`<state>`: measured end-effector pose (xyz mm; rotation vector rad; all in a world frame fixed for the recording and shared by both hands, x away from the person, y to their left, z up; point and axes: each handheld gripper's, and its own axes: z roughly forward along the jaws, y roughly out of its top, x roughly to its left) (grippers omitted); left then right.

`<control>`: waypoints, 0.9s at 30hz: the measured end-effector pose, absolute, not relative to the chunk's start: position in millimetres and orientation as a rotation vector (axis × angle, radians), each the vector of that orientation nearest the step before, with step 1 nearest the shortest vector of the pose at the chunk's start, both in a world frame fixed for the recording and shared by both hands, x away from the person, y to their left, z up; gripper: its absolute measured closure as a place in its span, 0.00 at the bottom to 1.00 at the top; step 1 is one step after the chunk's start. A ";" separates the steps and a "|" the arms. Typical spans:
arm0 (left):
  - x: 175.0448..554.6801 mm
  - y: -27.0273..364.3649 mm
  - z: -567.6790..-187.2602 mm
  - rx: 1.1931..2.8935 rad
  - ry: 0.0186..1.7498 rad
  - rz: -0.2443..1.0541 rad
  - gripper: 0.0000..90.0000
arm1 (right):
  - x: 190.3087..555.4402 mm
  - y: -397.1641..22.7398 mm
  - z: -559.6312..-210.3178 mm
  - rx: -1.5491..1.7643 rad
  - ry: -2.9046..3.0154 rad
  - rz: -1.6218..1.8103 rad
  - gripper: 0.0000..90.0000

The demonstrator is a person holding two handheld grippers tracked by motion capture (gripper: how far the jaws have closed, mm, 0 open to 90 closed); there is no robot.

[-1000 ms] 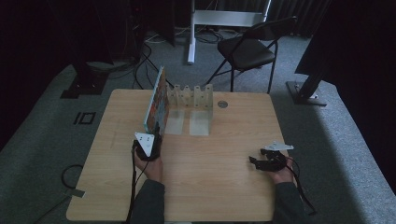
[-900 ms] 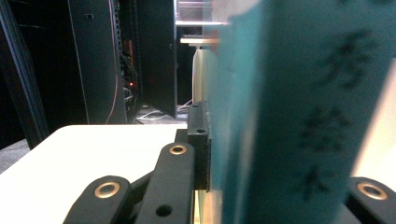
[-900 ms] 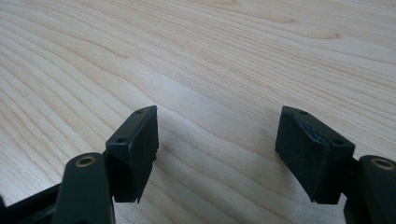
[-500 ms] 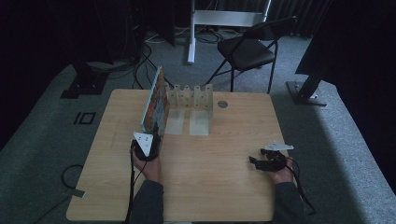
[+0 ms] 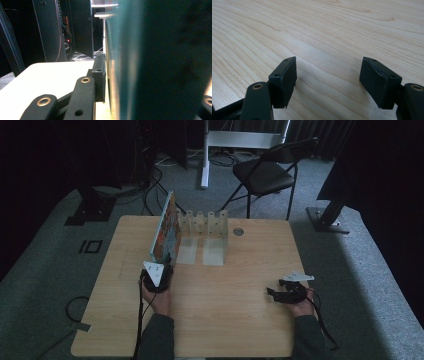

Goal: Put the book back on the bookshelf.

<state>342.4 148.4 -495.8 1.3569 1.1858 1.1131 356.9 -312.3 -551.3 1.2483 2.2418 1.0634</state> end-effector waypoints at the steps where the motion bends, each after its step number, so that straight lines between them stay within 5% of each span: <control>1: 341.5 149.8 -494.8 1.362 1.181 1.082 0.77 | 356.8 -312.2 -551.3 1.248 2.242 1.064 0.33; 27: 327.1 162.2 -488.1 1.453 1.139 1.036 0.65 | 356.8 -312.2 -551.3 1.248 2.242 1.063 0.33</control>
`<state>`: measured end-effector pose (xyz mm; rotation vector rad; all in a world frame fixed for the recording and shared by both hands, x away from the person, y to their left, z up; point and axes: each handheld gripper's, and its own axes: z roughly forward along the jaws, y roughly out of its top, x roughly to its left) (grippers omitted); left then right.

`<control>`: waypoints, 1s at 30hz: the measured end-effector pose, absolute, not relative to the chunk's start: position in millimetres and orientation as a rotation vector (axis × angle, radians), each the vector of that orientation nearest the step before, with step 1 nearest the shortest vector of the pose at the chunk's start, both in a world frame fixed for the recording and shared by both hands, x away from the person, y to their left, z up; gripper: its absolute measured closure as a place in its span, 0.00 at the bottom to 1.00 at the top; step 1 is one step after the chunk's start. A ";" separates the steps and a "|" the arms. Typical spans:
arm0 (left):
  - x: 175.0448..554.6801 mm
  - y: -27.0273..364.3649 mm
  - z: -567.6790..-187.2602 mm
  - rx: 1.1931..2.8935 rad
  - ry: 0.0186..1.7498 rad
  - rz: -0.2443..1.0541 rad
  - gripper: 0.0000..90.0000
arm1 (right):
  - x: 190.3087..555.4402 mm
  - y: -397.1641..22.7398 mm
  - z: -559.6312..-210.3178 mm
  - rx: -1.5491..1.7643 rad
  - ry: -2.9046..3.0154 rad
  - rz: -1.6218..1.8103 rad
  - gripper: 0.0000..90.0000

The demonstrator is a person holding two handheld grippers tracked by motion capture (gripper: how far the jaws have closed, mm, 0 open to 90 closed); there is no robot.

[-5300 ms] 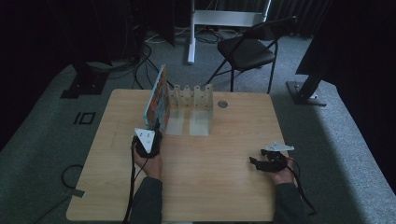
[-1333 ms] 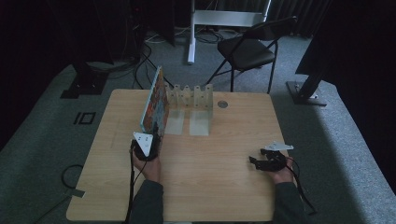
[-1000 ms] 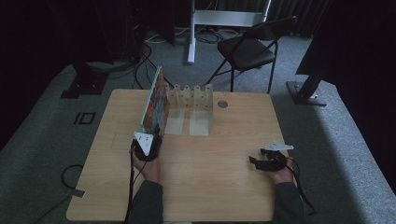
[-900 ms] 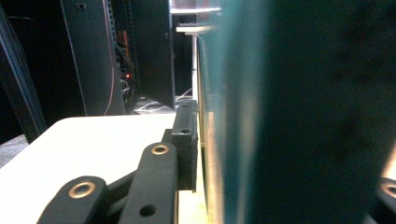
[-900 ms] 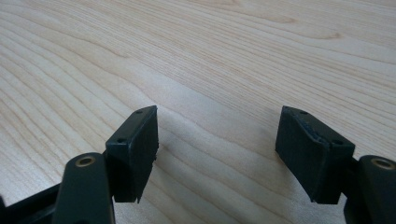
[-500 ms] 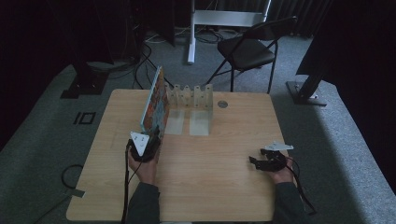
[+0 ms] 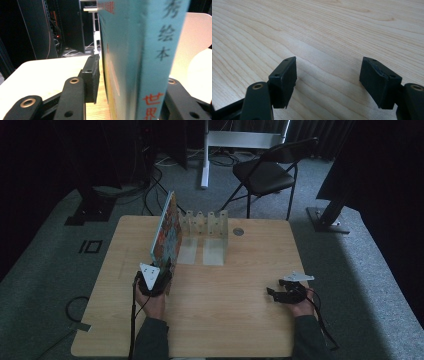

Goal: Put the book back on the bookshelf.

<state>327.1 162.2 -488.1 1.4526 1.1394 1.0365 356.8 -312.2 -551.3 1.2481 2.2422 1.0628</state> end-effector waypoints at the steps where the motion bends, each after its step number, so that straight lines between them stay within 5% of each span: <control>1: 326.3 162.7 -487.7 1.455 1.139 1.032 0.65 | 356.8 -312.2 -551.3 1.248 2.242 1.063 0.33; 30: 308.2 169.8 -482.1 1.565 1.063 0.933 0.62 | 356.9 -312.3 -551.3 1.249 2.242 1.065 0.33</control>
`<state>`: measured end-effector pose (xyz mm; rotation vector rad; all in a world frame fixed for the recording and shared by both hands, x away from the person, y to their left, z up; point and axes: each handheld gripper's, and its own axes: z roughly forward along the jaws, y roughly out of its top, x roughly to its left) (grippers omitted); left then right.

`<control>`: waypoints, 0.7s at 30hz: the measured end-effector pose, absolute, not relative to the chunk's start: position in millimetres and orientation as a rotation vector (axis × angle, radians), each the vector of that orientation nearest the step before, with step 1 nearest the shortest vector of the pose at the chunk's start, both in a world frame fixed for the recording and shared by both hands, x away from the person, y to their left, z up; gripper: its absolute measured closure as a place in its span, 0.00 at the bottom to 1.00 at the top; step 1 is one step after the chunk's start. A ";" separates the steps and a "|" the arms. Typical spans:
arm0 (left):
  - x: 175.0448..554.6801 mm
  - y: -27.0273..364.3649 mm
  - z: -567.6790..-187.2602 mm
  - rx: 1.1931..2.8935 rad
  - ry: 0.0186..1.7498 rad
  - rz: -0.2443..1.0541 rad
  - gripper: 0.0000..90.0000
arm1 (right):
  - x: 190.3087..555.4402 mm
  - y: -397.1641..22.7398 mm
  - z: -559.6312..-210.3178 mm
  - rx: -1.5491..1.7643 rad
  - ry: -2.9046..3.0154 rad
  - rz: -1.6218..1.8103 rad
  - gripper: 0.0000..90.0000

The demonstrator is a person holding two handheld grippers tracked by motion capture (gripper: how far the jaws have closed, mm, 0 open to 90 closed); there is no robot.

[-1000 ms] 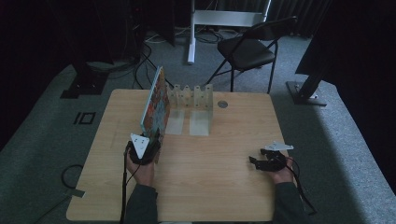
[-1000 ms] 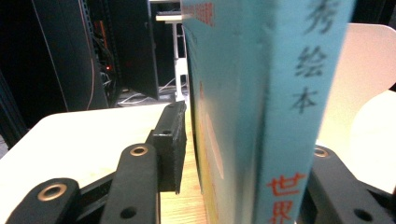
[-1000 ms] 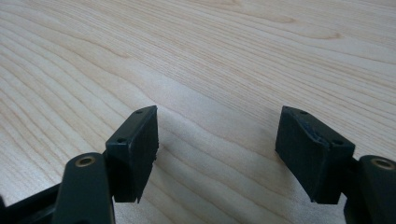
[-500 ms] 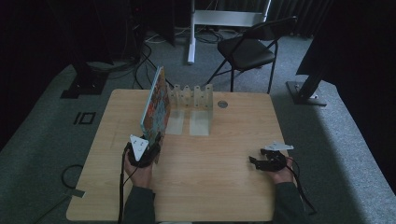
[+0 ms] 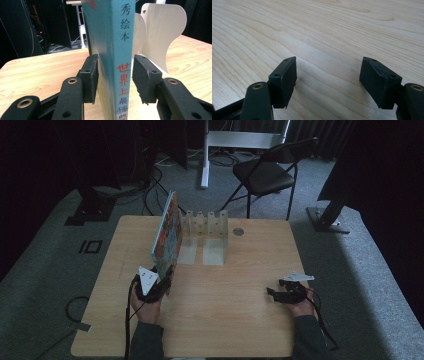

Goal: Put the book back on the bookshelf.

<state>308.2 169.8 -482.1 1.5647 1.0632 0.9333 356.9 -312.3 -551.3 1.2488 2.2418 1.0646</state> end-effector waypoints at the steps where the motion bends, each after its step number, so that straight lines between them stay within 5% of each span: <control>1: 307.8 170.2 -482.3 1.563 1.066 0.932 0.63 | 356.9 -312.3 -551.3 1.248 2.242 1.064 0.33; 21: 291.9 183.4 -482.8 1.575 1.088 0.904 0.62 | 356.8 -312.2 -551.3 1.248 2.242 1.063 0.33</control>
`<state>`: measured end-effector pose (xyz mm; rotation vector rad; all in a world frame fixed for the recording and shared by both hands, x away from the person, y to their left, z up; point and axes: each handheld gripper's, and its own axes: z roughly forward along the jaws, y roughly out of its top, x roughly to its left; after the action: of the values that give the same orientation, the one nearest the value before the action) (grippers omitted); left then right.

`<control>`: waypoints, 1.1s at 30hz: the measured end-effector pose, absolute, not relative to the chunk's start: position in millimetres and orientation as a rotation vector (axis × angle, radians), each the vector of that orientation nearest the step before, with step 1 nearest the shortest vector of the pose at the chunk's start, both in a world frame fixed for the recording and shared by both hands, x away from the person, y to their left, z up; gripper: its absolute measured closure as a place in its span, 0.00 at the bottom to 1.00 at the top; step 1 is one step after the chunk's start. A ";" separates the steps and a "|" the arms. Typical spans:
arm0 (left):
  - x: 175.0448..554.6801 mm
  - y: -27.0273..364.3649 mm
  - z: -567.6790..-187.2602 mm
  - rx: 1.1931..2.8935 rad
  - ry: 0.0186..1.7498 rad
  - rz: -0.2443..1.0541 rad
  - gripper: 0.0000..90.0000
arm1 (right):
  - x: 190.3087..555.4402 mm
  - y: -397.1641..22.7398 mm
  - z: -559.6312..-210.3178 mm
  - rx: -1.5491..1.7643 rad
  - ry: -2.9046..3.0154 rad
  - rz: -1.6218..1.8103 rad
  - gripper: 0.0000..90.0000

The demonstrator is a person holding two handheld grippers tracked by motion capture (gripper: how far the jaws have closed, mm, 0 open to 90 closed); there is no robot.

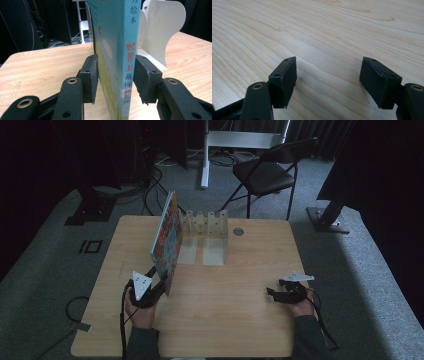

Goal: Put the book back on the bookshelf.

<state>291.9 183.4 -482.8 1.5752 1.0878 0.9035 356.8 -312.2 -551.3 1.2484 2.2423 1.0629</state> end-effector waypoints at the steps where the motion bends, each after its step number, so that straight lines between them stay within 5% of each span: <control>1: 289.7 184.2 -483.5 1.579 1.088 0.903 0.62 | 356.8 -312.2 -551.3 1.248 2.242 1.063 0.33; 33: 256.9 197.1 -489.9 1.727 0.999 0.860 0.62 | 356.8 -312.1 -551.3 1.248 2.242 1.062 0.33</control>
<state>256.9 197.1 -489.9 1.7270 0.9992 0.8600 356.8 -312.1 -551.3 1.2480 2.2422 1.0619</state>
